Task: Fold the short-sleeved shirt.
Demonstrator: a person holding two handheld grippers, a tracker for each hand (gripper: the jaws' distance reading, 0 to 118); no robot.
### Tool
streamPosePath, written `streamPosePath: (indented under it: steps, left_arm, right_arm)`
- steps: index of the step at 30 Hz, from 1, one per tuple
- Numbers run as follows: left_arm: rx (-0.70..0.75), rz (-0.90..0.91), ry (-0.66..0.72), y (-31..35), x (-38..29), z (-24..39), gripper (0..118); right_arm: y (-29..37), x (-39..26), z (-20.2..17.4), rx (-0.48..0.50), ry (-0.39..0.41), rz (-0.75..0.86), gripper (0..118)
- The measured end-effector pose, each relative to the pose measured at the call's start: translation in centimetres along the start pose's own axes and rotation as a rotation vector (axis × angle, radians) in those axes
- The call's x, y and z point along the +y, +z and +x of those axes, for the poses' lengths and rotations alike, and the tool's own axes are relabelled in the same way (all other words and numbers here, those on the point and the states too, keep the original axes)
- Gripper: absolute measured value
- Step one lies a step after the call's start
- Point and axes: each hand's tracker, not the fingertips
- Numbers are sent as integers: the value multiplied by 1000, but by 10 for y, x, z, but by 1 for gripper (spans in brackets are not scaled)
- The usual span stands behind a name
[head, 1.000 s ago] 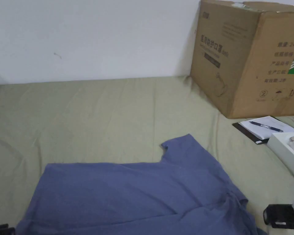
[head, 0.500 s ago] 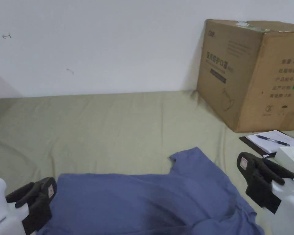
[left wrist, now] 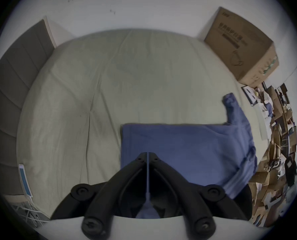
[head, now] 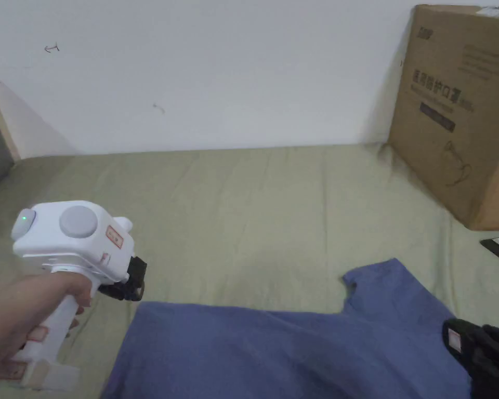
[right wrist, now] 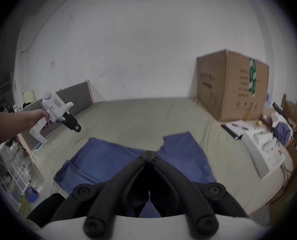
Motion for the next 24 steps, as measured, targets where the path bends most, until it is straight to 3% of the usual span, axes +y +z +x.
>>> streamPosePath:
  steps: [1, 3, 4, 7, 11, 14, 16, 19, 22, 23, 24]
  left_arm:
    - [10, 8, 2, -17, 6, -6, 9]
    - [14, -2, 17, -43, 9, -14, 87]
    - [33, -32, 24, -60, 10, -17, 116]
    - [59, -42, 18, -91, 14, -31, 112]
    - [87, -105, 32, -129, 20, -37, 112]
    - [-4, -97, 44, -136, 16, -34, 110]
    - [30, -102, -23, -137, 7, -22, 109]
    - [99, -100, -212, -139, 2, -16, 85]
    - [59, -75, -181, -127, 3, -12, 34]
    - [64, -77, -177, -125, 4, -13, 6]
    - [68, -76, -164, -122, 6, -14, 2]
  right_arm:
    - [-9, -2, 2, -2, -26, -31, 0]
    - [-23, -9, 7, -4, -71, -74, 0]
    - [-31, -13, 10, -5, -94, -96, 0]
    - [-48, -20, 15, -7, -117, -156, 0]
    - [-67, -27, 15, -12, -85, -217, 0]
    - [-79, -32, 16, -7, -81, -252, 0]
    - [-86, -33, 14, 2, -85, -264, 0]
    - [-93, -32, 10, 16, -87, -268, 0]
    - [-94, -29, 7, 28, -96, -267, 0]
    - [-94, -28, 8, 33, -103, -266, 0]
    - [-94, -26, 10, 40, -110, -264, 0]
